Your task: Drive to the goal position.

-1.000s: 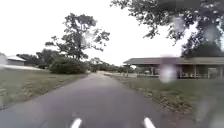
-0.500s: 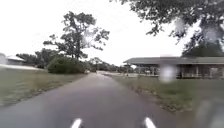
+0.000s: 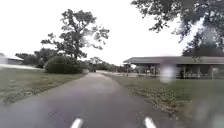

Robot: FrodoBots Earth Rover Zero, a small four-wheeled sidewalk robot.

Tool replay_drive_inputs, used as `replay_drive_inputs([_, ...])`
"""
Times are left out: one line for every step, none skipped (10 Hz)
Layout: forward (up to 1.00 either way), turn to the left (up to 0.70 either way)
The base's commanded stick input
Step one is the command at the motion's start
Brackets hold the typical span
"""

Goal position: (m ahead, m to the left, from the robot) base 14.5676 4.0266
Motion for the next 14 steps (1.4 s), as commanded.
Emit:
replay_drive_inputs([0.85, 0.00])
replay_drive_inputs([0.85, 0.00])
replay_drive_inputs([0.85, 0.00])
replay_drive_inputs([0.85, 0.20])
replay_drive_inputs([0.85, 0.31])
replay_drive_inputs([0.85, 0.20])
replay_drive_inputs([0.85, 0.00])
replay_drive_inputs([0.85, 0.00])
replay_drive_inputs([0.85, 0.00])
replay_drive_inputs([0.85, 0.00])
replay_drive_inputs([0.85, 0.25])
replay_drive_inputs([0.85, 0.30])
replay_drive_inputs([0.85, 0.25])
replay_drive_inputs([0.85, 0.00])
